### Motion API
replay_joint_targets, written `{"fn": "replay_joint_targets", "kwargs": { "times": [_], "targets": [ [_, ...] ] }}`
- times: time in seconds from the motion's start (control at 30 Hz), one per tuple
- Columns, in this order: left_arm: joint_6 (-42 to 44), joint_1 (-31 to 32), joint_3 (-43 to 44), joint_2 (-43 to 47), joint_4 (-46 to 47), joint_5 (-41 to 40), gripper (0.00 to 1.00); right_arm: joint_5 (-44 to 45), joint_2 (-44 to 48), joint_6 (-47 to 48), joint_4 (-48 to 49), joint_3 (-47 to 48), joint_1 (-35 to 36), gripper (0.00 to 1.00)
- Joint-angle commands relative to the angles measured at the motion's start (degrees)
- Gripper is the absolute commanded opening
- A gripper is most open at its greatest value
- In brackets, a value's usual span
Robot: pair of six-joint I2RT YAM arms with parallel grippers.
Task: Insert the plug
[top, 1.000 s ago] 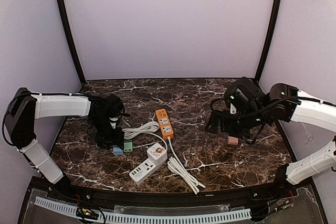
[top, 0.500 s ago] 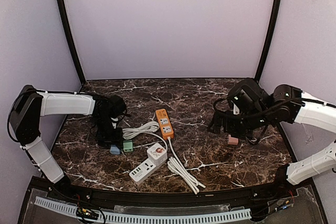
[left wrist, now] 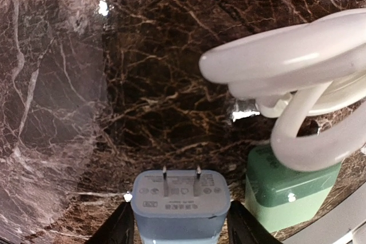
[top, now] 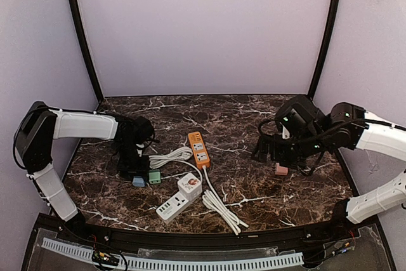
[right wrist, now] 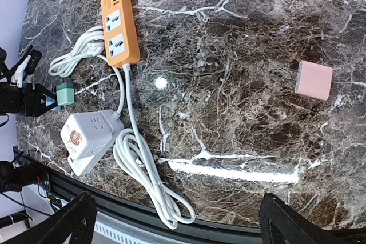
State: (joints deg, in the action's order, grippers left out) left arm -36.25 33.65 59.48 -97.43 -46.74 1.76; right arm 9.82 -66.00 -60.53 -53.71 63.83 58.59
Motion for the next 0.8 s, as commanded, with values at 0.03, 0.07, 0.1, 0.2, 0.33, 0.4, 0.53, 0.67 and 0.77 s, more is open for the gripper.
{"fn": "replay_joint_targets", "kwargs": {
  "times": [0.03,0.07,0.1,0.2,0.33,0.4,0.53,0.67,0.77],
  "targets": [
    [0.62,0.19,0.89,-0.56,-0.35,0.56,0.53,-0.33,1.31,-0.77,-0.17,-1.05,-0.13,0.99],
    [0.82,0.19,0.92,-0.74,-0.27,0.49,0.53,-0.39,1.58,-0.93,-0.16,-1.30,-0.09,0.99],
    [0.91,0.19,0.99,-0.79,-0.37,0.46,0.52,-0.42,1.76,-1.05,-0.16,-1.48,-0.08,0.99],
    [1.71,0.11,1.39,-1.33,-0.68,0.13,0.53,-0.66,2.12,-1.25,-0.06,-1.75,-0.06,0.99],
    [3.24,0.10,2.54,-2.29,-1.57,-0.72,0.58,-0.86,2.21,-1.42,-0.08,-1.73,-0.07,0.99],
    [4.08,0.04,3.11,-2.81,-1.76,-0.98,0.58,-0.94,2.41,-1.56,-0.08,-1.82,-0.07,0.99],
    [4.95,-0.29,3.92,-3.97,-2.13,-1.90,0.51,-1.04,3.00,-2.06,-0.07,-2.21,0.00,0.99],
    [4.93,-0.42,3.82,-3.99,-2.25,-1.93,0.41,-1.04,3.78,-2.51,-0.06,-2.61,0.03,0.99],
    [4.76,-0.43,3.49,-3.06,-2.33,-0.56,0.39,-0.83,4.20,-2.74,0.01,-2.77,0.02,0.99]
  ]
}}
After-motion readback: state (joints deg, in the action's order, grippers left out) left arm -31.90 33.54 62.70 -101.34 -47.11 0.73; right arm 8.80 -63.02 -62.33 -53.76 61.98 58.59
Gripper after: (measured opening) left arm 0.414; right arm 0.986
